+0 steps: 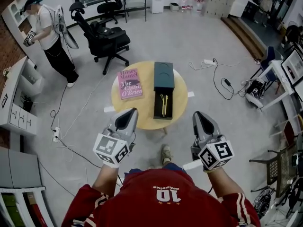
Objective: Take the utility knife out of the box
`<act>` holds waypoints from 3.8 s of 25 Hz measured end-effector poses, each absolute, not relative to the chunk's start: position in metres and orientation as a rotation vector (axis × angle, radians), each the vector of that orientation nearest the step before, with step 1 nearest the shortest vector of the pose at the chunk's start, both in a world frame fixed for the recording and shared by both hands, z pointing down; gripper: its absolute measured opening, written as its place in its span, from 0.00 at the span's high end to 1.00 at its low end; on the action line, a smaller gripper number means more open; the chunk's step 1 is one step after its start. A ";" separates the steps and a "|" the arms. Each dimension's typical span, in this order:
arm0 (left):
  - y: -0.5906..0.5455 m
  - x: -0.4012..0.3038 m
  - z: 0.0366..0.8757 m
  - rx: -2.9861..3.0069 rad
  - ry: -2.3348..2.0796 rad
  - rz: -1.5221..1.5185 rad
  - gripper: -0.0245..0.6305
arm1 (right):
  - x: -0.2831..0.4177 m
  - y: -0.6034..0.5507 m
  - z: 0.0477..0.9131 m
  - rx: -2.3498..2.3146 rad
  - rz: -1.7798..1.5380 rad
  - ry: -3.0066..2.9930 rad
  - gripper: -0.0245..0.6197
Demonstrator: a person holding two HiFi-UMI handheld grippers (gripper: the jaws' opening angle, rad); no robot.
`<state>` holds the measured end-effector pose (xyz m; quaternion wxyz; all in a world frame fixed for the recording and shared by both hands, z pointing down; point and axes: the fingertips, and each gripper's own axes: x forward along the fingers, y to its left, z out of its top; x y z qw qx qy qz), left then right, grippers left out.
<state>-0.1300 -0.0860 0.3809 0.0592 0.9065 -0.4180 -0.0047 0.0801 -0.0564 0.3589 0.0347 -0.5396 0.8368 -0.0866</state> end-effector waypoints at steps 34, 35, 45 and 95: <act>-0.211 -0.058 0.415 2.716 -1.286 0.057 0.72 | 0.110 -0.187 0.371 -1.564 -0.214 2.681 0.96; -0.214 -0.054 0.419 2.709 -1.284 0.071 0.72 | 0.112 -0.190 0.374 -1.566 -0.215 2.683 0.96; -0.240 -0.010 0.511 2.582 -1.226 0.279 0.72 | 0.131 -0.220 0.394 -1.556 -0.257 2.695 0.96; -0.305 0.044 0.817 1.841 -1.167 0.842 0.67 | 0.186 -0.282 0.481 -1.579 -0.513 2.672 0.96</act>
